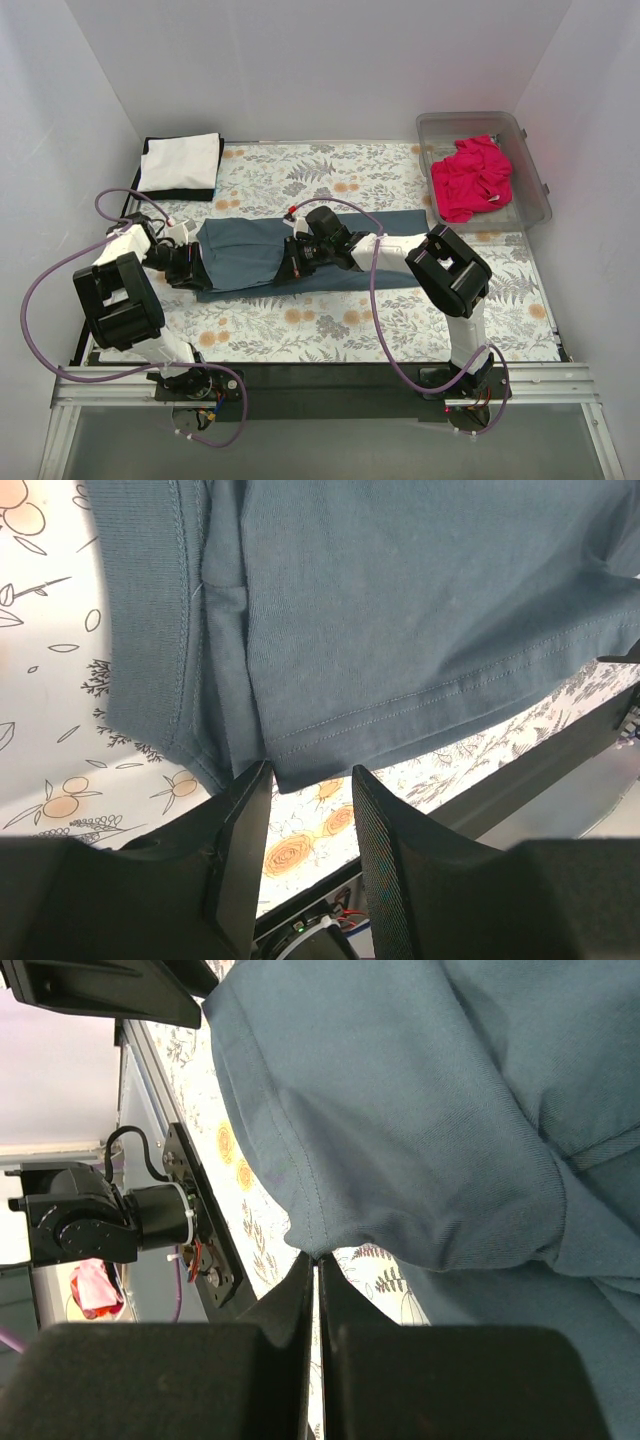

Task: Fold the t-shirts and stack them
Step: Fold the tshirt

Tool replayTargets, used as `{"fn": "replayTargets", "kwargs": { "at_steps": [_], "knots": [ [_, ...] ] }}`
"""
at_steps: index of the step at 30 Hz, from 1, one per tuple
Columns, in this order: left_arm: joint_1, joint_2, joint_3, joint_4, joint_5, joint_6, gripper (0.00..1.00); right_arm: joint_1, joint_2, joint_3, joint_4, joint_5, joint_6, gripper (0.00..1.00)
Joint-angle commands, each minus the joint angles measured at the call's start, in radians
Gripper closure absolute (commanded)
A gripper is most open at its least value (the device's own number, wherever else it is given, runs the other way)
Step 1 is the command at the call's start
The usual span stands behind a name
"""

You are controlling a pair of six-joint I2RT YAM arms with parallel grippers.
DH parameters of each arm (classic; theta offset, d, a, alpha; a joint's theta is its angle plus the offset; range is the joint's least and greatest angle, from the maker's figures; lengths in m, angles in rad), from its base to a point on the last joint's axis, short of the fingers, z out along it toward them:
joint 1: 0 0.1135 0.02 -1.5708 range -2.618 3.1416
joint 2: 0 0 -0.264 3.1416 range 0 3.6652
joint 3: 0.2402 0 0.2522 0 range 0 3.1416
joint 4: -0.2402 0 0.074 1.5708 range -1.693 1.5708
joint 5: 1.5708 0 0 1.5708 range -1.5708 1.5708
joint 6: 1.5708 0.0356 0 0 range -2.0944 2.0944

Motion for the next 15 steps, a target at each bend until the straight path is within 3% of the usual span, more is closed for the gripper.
{"fn": "replayTargets", "kwargs": {
  "at_steps": [1, 7, 12, 15],
  "knots": [
    [-0.005, 0.009, 0.028, 0.021, 0.02, -0.016, 0.63, -0.001, -0.047, 0.027, 0.045, -0.022, 0.004, 0.99],
    [-0.01, 0.012, 0.033, 0.015, 0.037, -0.011, 0.76, -0.003, -0.044, 0.027, 0.051, -0.023, 0.004, 0.99],
    [-0.011, 0.008, 0.039, 0.018, 0.046, -0.014, 1.0, -0.009, -0.046, 0.031, 0.054, -0.029, 0.004, 0.99],
    [-0.011, 0.002, 0.068, 0.017, 0.052, -0.02, 1.0, -0.018, -0.046, 0.041, 0.054, -0.031, 0.0, 0.99]
  ]
}}
